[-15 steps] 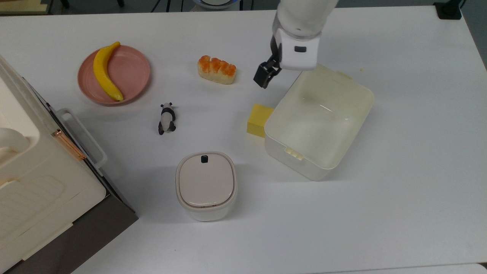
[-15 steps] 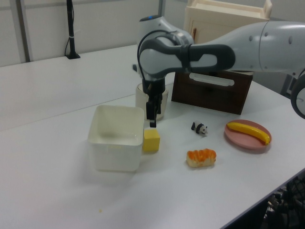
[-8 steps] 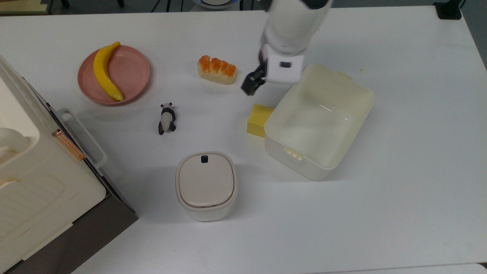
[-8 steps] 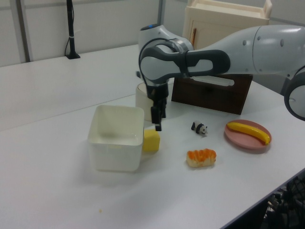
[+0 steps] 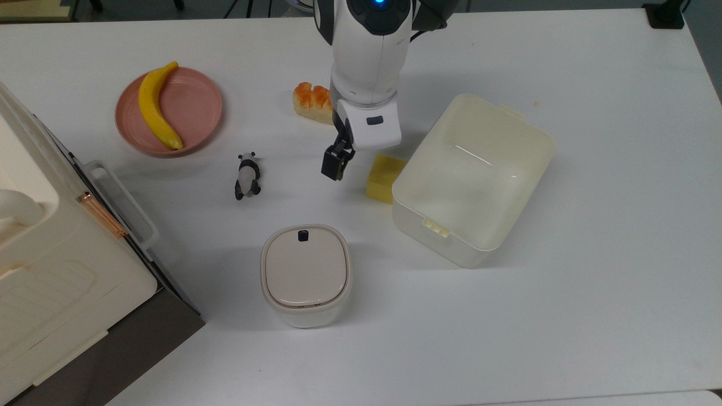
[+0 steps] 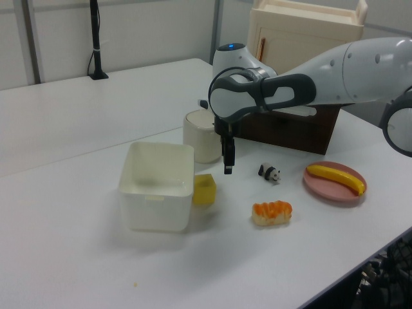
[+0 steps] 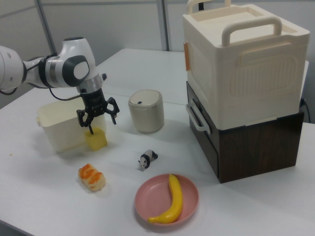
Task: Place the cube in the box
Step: 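Lower the gripper onto the yellow cube beside the plastic box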
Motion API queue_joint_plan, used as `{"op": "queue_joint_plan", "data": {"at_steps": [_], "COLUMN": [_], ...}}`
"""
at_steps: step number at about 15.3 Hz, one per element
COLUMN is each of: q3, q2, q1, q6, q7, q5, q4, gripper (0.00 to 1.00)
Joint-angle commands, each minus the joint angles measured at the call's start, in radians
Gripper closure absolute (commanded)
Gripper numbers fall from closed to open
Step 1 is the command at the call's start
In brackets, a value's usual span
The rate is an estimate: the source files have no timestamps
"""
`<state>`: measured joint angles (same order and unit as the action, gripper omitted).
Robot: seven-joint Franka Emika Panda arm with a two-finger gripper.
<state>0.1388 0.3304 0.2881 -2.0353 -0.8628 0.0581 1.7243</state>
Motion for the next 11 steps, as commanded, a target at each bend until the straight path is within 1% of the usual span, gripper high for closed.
{"op": "queue_joint_plan", "data": {"at_steps": [1, 6, 8, 9, 11], "q3": [0.008, 0.007, 0.002, 0.002, 0.002], "q2": [-0.018, 0.047, 0.048, 0.048, 0.055], "q1": [0.028, 0.057, 0.063, 0.081, 0.083], "q6": [-0.135, -0.144, -0.143, -0.143, -0.143], "q7": [-0.028, -0.031, -0.036, -0.036, -0.033], "q5": [0.009, 0.012, 0.020, 0.020, 0.020], "q4": [0.069, 0.069, 0.087, 0.092, 0.089], "gripper": [0.00, 0.00, 0.00, 0.00, 0.00]}}
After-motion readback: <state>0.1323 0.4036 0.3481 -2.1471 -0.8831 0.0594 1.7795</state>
